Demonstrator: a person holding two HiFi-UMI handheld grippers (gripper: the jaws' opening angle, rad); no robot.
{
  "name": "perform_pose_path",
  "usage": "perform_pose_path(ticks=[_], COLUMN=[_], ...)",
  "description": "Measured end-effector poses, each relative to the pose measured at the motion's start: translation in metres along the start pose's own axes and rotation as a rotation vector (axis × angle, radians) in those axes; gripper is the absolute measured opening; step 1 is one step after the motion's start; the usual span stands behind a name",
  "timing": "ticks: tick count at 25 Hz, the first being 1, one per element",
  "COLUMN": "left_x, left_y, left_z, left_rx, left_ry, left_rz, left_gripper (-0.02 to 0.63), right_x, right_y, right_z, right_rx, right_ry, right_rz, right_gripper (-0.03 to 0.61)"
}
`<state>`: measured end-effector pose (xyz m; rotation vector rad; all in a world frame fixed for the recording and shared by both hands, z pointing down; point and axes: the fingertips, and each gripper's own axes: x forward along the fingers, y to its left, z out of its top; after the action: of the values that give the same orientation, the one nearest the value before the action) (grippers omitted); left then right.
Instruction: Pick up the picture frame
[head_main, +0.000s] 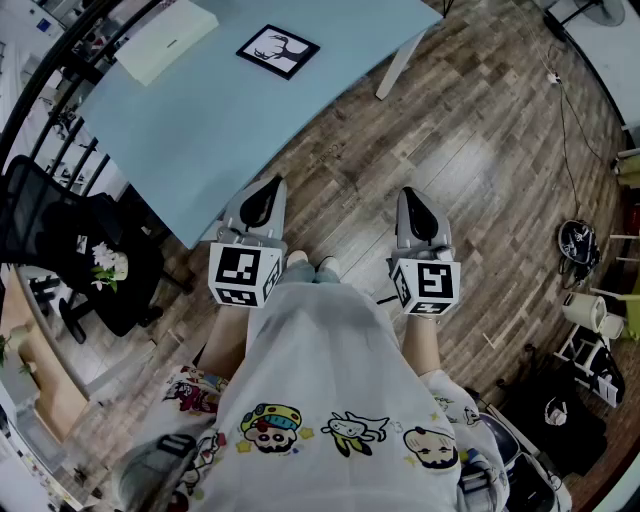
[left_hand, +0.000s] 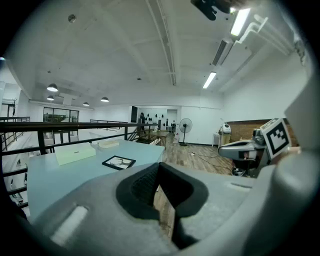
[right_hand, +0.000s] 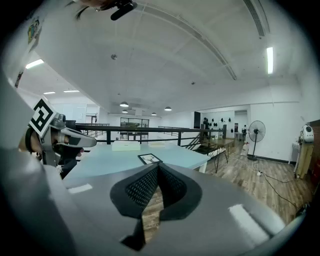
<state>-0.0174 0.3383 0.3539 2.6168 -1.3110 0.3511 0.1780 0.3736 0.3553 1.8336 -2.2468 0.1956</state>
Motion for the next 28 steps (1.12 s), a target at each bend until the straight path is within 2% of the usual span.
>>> perform_pose_path(ticks=[11, 19, 28], left_x=[0.001, -0.001, 0.026], left_y=[-0.02, -0.039, -0.03], left_z=[-0.001, -0.006, -0.01], left_rx=[0.01, 0.016, 0.015], left_ry=[-0.015, 0.002, 0.024], left_rz=[0.052, 0.068, 0.055], left_gripper=[-0.002, 0.026, 0.055], right_x=[-0.027, -0.042, -0.018], right_y=[-0.033, -0.045, -0.052], right_z=[-0.01, -0.014, -0.02], right_rx=[0.047, 0.058, 0.074], right_ry=[-0.038, -0.052, -0.035], right_rz=[-0.029, 0.0, 0.011], right_gripper=[0.007, 0.066, 0.08])
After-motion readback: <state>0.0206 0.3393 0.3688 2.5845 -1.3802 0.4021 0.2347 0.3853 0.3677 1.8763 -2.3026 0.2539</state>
